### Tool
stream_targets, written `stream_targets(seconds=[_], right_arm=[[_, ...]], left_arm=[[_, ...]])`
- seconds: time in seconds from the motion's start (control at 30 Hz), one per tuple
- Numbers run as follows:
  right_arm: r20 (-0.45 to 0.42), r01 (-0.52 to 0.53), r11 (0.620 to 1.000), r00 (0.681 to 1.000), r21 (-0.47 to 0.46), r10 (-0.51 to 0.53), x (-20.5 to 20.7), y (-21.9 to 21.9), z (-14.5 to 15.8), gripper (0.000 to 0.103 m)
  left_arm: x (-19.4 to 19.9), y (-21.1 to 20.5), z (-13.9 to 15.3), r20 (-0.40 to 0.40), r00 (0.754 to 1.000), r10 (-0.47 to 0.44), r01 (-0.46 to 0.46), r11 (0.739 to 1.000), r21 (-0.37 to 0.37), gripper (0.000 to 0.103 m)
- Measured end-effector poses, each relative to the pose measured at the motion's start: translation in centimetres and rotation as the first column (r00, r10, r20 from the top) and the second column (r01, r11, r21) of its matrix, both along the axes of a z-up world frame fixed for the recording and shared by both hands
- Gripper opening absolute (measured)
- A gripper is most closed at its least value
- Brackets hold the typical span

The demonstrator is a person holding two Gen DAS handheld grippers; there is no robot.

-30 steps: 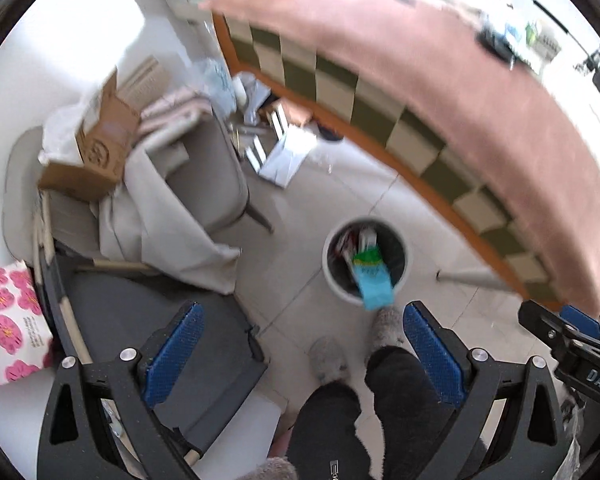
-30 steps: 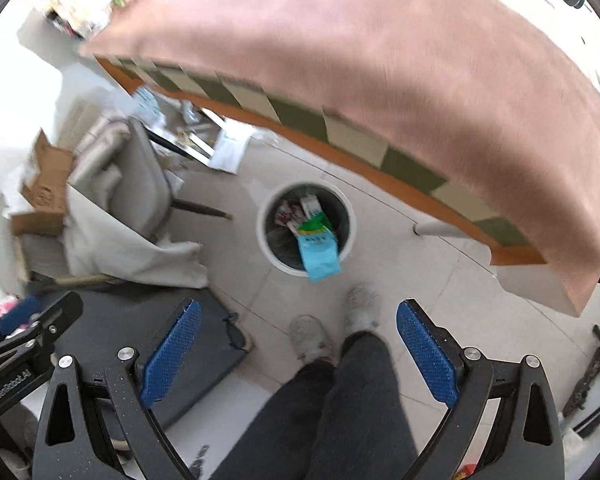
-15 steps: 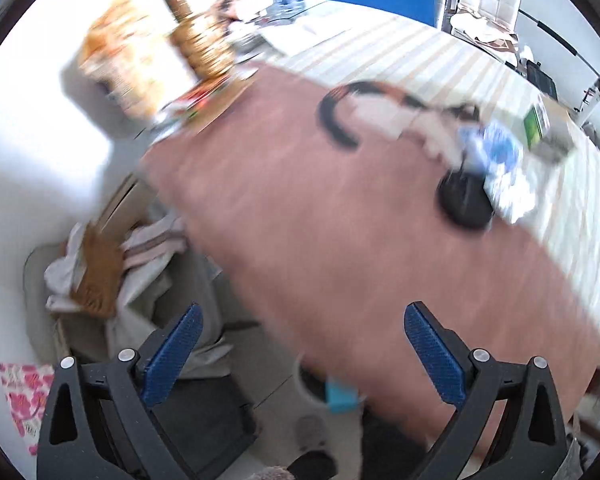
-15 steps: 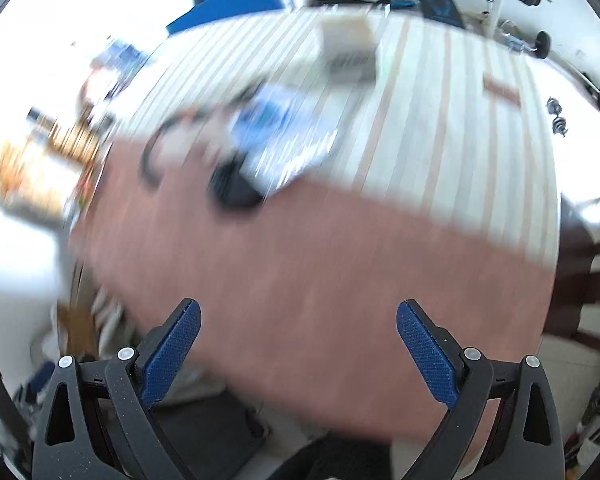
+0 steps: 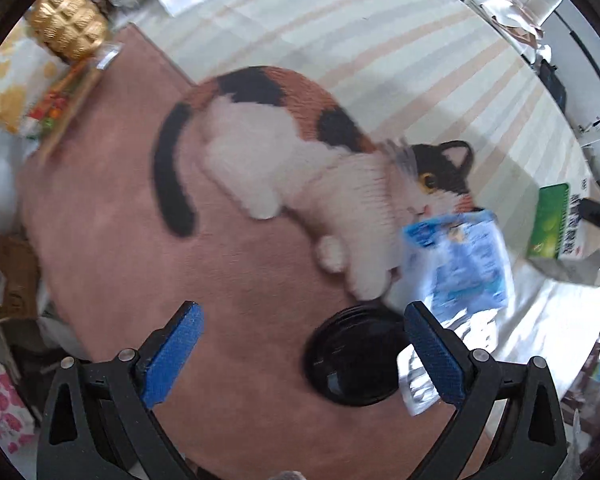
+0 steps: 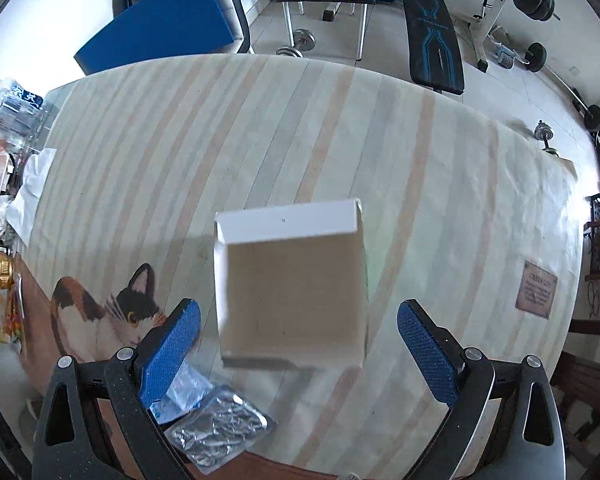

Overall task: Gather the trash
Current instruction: 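Grasp the blue-white medicine bag with left tool while right grasps green-and-white medicine box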

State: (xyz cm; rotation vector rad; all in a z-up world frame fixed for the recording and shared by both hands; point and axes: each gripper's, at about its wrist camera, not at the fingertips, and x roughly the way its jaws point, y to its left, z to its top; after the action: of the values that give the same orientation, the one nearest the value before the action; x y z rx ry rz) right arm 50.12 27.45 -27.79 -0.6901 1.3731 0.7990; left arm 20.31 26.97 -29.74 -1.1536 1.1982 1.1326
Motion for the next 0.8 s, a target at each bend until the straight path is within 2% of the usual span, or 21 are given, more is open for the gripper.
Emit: stream_targets(seconds=[0.1, 0.17, 0.33, 0.43, 0.47, 0.5, 0.63, 0.67, 0.7, 0.8], right_arm=[[0.002, -0.035, 0.998, 0.999, -0.045, 0.035, 0.0, 1.3, -2.0, 0.1], [0.001, -0.043, 0.998, 0.999, -0.056, 0.043, 0.4, 1.1, -2.5, 0.077], [-0.012, -0.009, 0.999, 1.0, -0.044, 0.009, 2.5, -3.0, -1.5, 0.077], [-0.005, 0.013, 0.998, 1.0, -0.059, -0.013, 3.6, -5.7, -1.3, 0.077], [-0.016, 0.025, 0.998, 1.0, -0.06, -0.026, 4.0, -6.4, -1.3, 0.077], [-0.024, 0.038, 0.998, 0.999, -0.059, -0.039, 4.1, -7.0, -1.4, 0.077], [-0.026, 0.062, 0.996, 0.998, -0.061, -0.064, 4.8, -8.5, -1.5, 0.077], [-0.024, 0.063, 0.996, 0.998, -0.062, -0.064, 4.8, -8.7, -1.6, 0.077], [-0.023, 0.061, 0.996, 0.998, -0.06, -0.062, 4.8, -8.9, -1.6, 0.077], [-0.018, 0.057, 0.997, 0.998, -0.05, -0.058, 4.4, -9.2, -1.2, 0.077]], left_arm=[[2.6, 1.0, -1.0, 0.038, 0.998, -0.041, 0.044, 0.997, -0.061, 0.102], [4.1, 1.5, -1.7, 0.08, 0.995, -0.051, 0.059, 0.993, -0.103, 0.102], [6.9, 2.7, -3.4, 0.171, 0.985, 0.001, 0.03, 0.983, -0.182, 0.102], [8.0, 3.1, -4.2, 0.172, 0.985, 0.028, 0.007, 0.979, -0.202, 0.101], [8.1, 3.4, -4.4, 0.165, 0.986, 0.032, 0.002, 0.98, -0.2, 0.098], [8.3, 3.4, -4.4, 0.153, 0.988, 0.031, 0.0, 0.981, -0.195, 0.086], [9.0, 3.2, -4.5, 0.113, 0.994, -0.006, 0.025, 0.986, -0.164, 0.074], [9.1, 3.1, -4.2, 0.107, 0.994, -0.025, 0.041, 0.989, -0.146, 0.063], [9.4, 2.9, -3.9, 0.1, 0.994, -0.046, 0.059, 0.989, -0.132, 0.058], [9.7, 2.5, -2.8, 0.083, 0.992, -0.094, 0.101, 0.991, -0.089, 0.056]])
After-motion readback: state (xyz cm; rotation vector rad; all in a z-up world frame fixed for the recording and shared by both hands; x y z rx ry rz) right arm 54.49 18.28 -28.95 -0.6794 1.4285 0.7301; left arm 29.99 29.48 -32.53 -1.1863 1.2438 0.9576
